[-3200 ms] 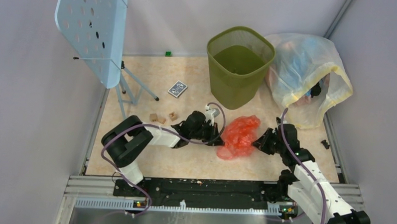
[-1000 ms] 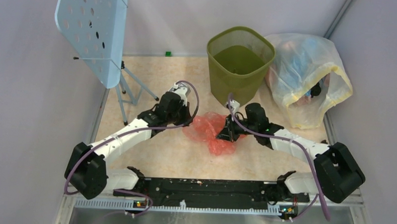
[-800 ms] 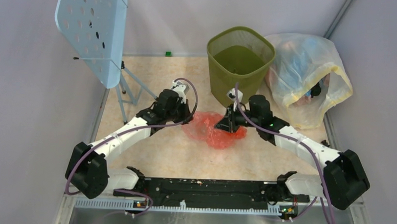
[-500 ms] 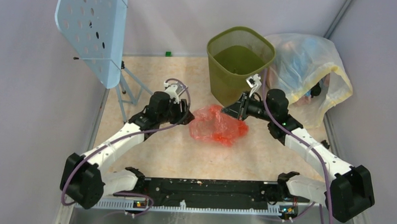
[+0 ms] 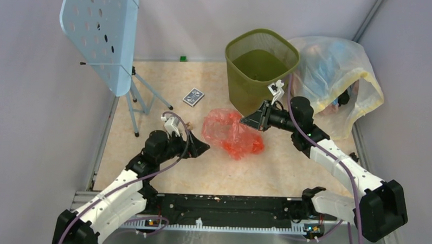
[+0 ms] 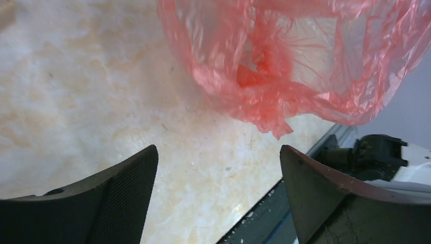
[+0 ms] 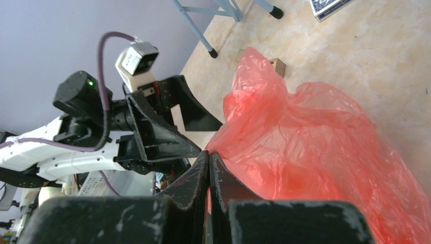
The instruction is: Put the trash bags into the trash bin
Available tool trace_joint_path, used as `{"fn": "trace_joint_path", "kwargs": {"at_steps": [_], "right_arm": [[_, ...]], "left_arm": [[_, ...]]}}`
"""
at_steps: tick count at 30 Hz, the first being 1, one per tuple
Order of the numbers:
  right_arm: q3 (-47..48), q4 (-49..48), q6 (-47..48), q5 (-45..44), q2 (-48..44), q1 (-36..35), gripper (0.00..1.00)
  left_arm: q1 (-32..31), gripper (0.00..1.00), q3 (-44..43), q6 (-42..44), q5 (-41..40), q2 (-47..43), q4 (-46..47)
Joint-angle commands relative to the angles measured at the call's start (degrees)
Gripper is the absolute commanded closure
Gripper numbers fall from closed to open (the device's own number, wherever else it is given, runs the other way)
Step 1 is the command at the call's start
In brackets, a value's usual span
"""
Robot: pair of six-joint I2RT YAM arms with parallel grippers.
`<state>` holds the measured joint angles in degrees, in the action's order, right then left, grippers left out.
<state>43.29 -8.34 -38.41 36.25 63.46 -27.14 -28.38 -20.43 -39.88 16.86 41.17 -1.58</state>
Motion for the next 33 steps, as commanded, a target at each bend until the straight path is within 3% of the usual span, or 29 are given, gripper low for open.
{"fn": "trace_joint_path", "kwargs": {"at_steps": [1,16,20,25,27,28,30,33], "right_arm": [[0.29,-3.58,-1.65,0.82,-1.15,-0.02,1.0],[-0.61,-0.68,-0.72,0.66,-3.87,-0.08,1.0],[-1.0,0.25,-0.53,0.22,-5.01,-0.02,1.0],[-1.22,3.56,0.58,-0.71,-6.5,-0.02,1.0],[-0.48,7.56,2.97,-2.87,-7.31,-0.02,1.0],[0.35,11.89,4.79,-5.41,-7.75,0.0,1.0],[3.34,21.43,8.65,-14.39,-8.44,0.01,1.0],[8.04,33.63,12.33,-33.42,-9.02,0.02,1.0]], "left_arm": [[0.17,0.06,5.08,-10.09,5.53,-1.53,13.09],[0.2,0.1,-1.16,-14.68,2.84,14.27,21.07],[0.31,0.14,-2.38,-15.33,0.87,18.87,23.69],[0.43,0.39,-7.28,-10.03,-0.43,26.62,23.47],[0.74,0.59,-10.57,-5.71,-3.22,29.12,19.03],[1.09,0.75,-11.95,-4.26,-4.71,30.01,16.71],[2.0,0.97,-14.45,-1.07,-7.06,30.63,12.22],[2.19,1.0,-18.41,5.87,-10.57,29.86,2.71]]}}
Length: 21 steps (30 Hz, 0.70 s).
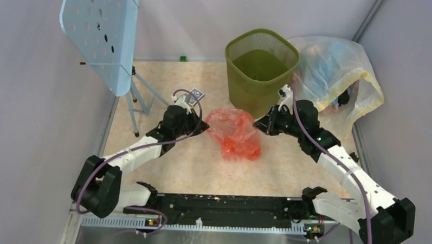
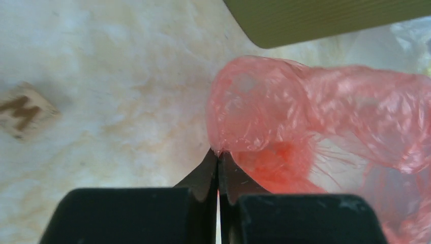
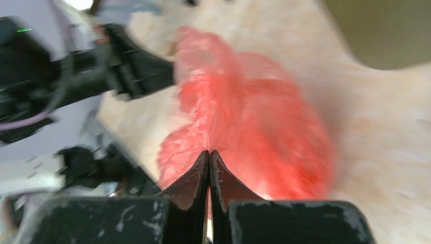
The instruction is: Put the trash bags into the trash bin
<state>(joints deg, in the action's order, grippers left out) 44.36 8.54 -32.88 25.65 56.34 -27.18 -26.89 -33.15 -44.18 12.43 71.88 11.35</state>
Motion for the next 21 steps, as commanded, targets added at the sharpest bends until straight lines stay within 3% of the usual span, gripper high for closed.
{"fn": "trace_joint_path", "kwargs": {"at_steps": [1,5,10,12,13,15,18,21], "right_arm": [[8.01,19.47,6.74,-32.29,-2.24,0.04,1.0],[10.41,22.5,8.84,-48.03,-4.68,0.02,1.0],[14.49,24.1,8.72,-58.38,-5.53,0.03,1.0],[15.09,23.36,10.22,-57.85,-5.77,0.02,1.0],[14.96,22.19,12.34,-54.39,-5.98,0.02,1.0],[15.06,20.68,16.75,-44.14,-6.33,0.04,0.89],[15.4,19.73,20.13,-25.63,-6.24,0.04,0.49],[13.32,15.8,22.61,-8.49,-6.04,0.02,0.35]], "left_arm": [[0.77,1.0,-6.94,11.65,-9.03,-1.17,-14.03],[0.7,1.0,-9.7,16.55,-14.73,-4.0,-20.99],[0.76,1.0,-12.98,20.49,-17.38,-7.59,-25.67],[0.7,1.0,-14.67,21.32,-16.21,-8.47,-26.78],[0.7,1.0,-15.55,21.75,-14.49,-8.88,-26.92],[0.71,1.0,-17.18,22.11,-7.5,-9.66,-26.83],[0.78,0.98,-19.54,21.6,-0.65,-10.4,-26.52],[0.71,0.96,-21.15,21.07,2.73,-10.35,-26.91]]}}
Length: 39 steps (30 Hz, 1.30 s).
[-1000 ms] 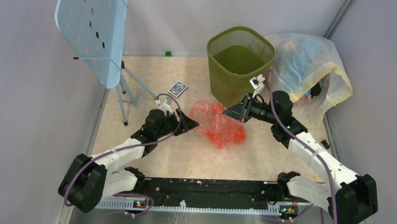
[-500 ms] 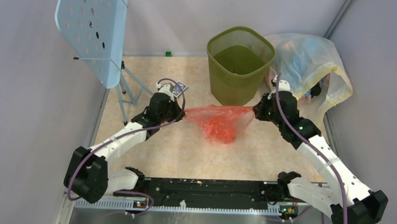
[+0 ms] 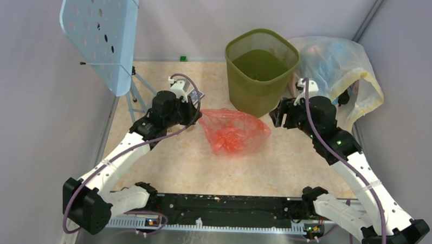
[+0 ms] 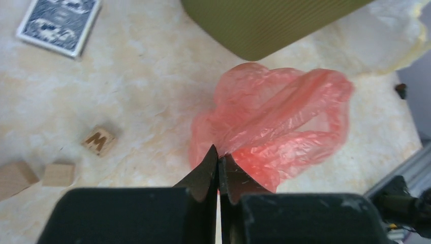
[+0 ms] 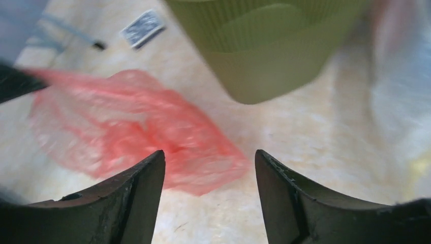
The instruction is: Put the trash bags into the trash bin
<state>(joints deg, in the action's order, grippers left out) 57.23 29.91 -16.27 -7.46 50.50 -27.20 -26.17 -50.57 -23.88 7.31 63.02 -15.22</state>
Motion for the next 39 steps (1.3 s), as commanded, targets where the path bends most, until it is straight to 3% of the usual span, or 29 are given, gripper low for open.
{"fn": "trace_joint_path", "kwargs": {"at_steps": [1,4,6,8,10,18,21,26,31,39], "right_arm": [[-0.43,-6.77,6.22,28.88,0.08,0.04,0.32],[-2.27,-9.53,6.4,36.86,2.03,-0.07,0.24],[-1.76,-9.36,8.14,37.64,3.99,-1.66,0.2],[0.48,-6.62,11.26,30.48,6.54,-6.22,0.18],[2.04,-5.26,13.26,23.69,9.18,-9.61,0.23],[-3.36,-16.53,7.34,18.68,13.59,-11.19,0.25],[-4.84,-19.25,-0.58,16.72,14.79,-11.13,0.36],[-10.75,-23.84,-16.8,10.9,14.54,-11.16,0.35],[-16.79,-24.29,-27.0,2.63,10.72,-11.2,0.32],[-30.45,-26.23,-46.66,-2.09,-0.44,-11.14,0.45]], "left_arm": [[-0.01,0.96,-3.9,0.76,8.38,-1.46,-0.4],[0.03,0.96,-3.39,1.64,10.5,-1.41,1.12],[0.02,0.96,-3.31,2.05,12.87,-1.0,1.95],[-0.01,0.96,-3.43,2.17,15.44,-0.46,2.81],[0.03,0.96,-3.89,2.13,16.58,0.13,3.17],[0.04,0.95,-4.88,1.82,16.74,1.0,2.17],[-0.01,0.95,-4.85,1.48,14.92,1.21,0.7],[-0.02,0.95,-3.47,0.53,12.4,1.0,-0.31],[0.02,0.95,0.25,1.29,12.66,-0.76,-0.02],[-0.01,0.95,5.61,2.58,12.78,-3.36,-0.1]]}}
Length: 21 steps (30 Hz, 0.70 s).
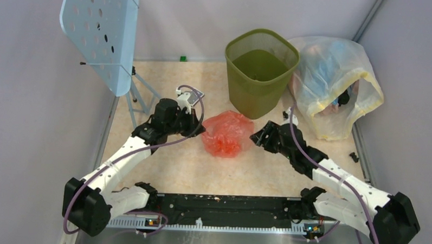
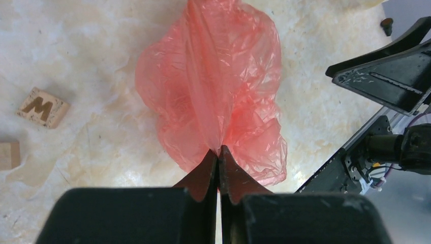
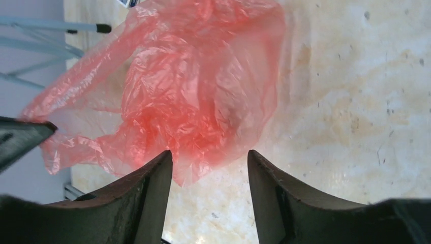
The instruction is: Put the trash bags into the trash bin
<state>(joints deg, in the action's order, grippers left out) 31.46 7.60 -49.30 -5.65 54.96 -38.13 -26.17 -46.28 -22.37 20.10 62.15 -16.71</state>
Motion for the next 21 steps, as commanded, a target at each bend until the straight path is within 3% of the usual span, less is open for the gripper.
{"fn": "trace_joint_path", "kwargs": {"at_steps": [1,6,11,21], "right_arm": [[-6.94,-5.66,-15.79,-3.63,-6.13,-0.23,0.47],[-12.31,-11.46,-19.86,-3.02,-6.32,-0.27,0.5],[-10.64,-17.16,-17.44,1.58,0.55,-0.28,0.22],[-12.24,-30.46,-26.01,2.14,12.1,-0.22,0.25]], "left_arm": [[-0.02,0.95,1.63,1.14,-0.04,-2.73,1.46],[0.0,0.95,2.35,1.19,0.28,-3.39,1.84],[0.04,0.95,2.3,1.35,0.95,-3.56,1.73],[0.04,0.95,2.68,1.21,1.51,-4.3,2.22]]}}
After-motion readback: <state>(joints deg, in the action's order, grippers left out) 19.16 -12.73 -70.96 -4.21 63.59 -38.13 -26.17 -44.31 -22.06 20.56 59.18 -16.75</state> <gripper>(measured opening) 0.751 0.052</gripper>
